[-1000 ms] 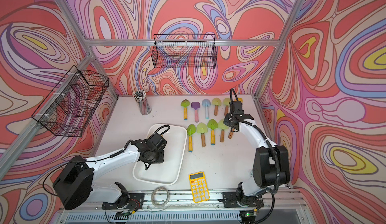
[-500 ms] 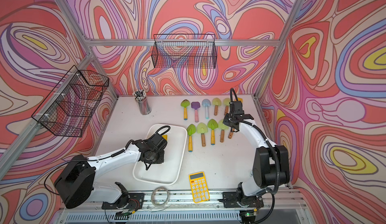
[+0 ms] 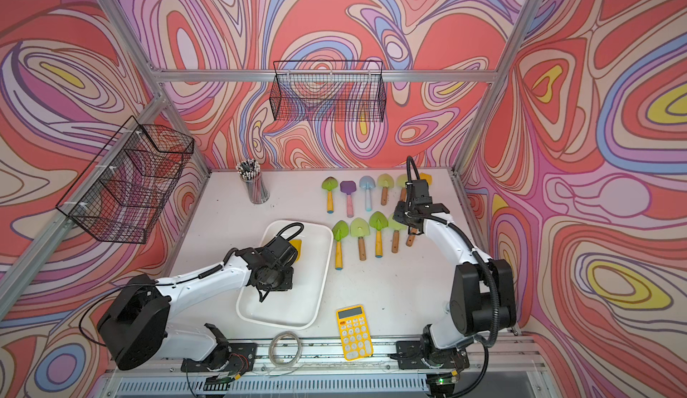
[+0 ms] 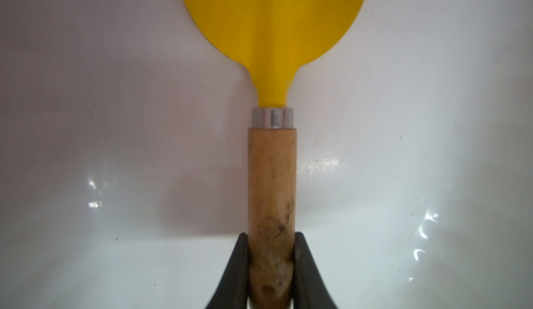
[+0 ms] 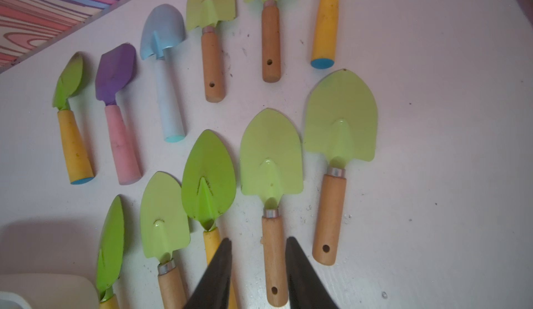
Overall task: Take the shovel out of the storage box
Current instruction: Pick up the shovel from the storage box, then place the shovel at the center of the board.
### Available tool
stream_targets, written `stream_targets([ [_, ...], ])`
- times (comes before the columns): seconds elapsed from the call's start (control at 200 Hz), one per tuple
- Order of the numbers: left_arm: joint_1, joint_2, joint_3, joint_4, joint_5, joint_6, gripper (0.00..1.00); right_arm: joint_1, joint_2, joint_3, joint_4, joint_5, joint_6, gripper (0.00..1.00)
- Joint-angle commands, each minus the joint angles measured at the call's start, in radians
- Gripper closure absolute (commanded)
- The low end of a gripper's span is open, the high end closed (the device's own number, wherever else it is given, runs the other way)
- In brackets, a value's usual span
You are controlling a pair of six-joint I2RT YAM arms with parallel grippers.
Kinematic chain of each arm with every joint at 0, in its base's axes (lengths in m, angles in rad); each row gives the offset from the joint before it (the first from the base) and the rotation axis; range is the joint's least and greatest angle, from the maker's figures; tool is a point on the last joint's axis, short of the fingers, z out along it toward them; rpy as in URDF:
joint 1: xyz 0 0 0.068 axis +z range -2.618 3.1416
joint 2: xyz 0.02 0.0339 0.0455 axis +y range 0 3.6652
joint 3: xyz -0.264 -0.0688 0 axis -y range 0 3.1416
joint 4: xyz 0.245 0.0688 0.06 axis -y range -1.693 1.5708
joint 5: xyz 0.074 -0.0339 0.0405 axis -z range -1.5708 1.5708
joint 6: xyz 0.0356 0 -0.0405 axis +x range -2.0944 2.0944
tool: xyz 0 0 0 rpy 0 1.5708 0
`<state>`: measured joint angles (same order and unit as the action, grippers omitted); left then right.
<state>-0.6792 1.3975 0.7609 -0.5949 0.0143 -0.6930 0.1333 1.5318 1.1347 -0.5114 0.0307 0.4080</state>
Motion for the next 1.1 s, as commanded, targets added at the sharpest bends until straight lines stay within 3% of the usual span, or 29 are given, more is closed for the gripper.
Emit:
stream_targets([
  [0.0, 0.038, -0.038, 0.039, 0.002, 0.044, 0.035, 1.00, 0.071, -0.018, -0.009, 0.038, -0.027, -0.038, 0.66],
  [0.11, 0.086, -0.072, 0.034, 0.023, 0.110, 0.051, 1.00, 0.104, -0.033, -0.022, 0.085, -0.116, -0.038, 0.66],
  [0.315, 0.179, -0.172, 0.013, 0.118, 0.293, 0.070, 1.00, 0.136, -0.065, -0.087, 0.274, -0.482, 0.017, 0.65],
  [0.486, 0.232, -0.247, 0.005, 0.248, 0.404, 0.038, 1.00, 0.242, -0.038, -0.034, 0.260, -0.454, 0.007, 0.64],
  [0.776, 0.245, -0.264, -0.005, 0.509, 0.552, -0.068, 1.00, 0.330, 0.019, -0.021, 0.416, -0.577, 0.118, 0.52],
  [1.092, 0.247, -0.246, -0.018, 0.684, 0.663, -0.164, 1.00, 0.366, 0.045, -0.066, 0.672, -0.820, 0.216, 0.48],
])
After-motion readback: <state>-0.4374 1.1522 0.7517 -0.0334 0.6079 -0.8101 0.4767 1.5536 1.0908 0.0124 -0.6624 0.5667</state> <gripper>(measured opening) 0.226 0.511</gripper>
